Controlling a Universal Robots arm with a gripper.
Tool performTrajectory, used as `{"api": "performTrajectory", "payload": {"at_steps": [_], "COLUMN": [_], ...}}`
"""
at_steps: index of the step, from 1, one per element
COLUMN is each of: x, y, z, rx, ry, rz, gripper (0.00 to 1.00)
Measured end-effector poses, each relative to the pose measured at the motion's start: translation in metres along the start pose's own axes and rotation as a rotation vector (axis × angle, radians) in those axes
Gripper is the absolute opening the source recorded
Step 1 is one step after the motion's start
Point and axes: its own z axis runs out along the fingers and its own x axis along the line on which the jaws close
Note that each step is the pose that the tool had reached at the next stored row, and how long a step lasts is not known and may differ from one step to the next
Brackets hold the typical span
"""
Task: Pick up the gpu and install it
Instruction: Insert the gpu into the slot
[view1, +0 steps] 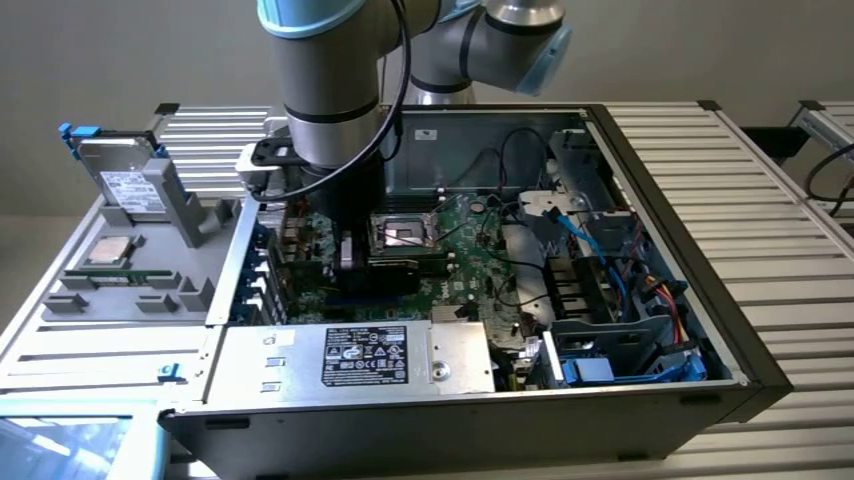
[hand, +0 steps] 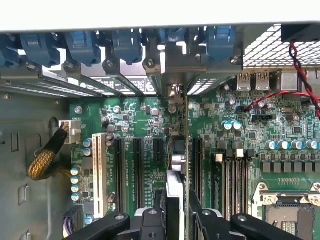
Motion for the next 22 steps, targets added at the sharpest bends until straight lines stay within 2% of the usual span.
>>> {"api": "performTrajectory", "payload": {"at_steps": [17,19,21,22], "x": [0.0022,0.0028,0.0053,0.0056], "y": [0.0001,0.0,-0.0002,-0.0002], "z": [0.0012,0.0016,0.0017,0.0017], "rx": [-0.0005,-0.0005,-0.0011,-0.0013], "ry": [-0.0013,-0.0072,-0.0198,-0.0243], "rz": [0.0,0.0,0.0,0.0], "gripper": [0.28,0.28,0.28,0.28]}}
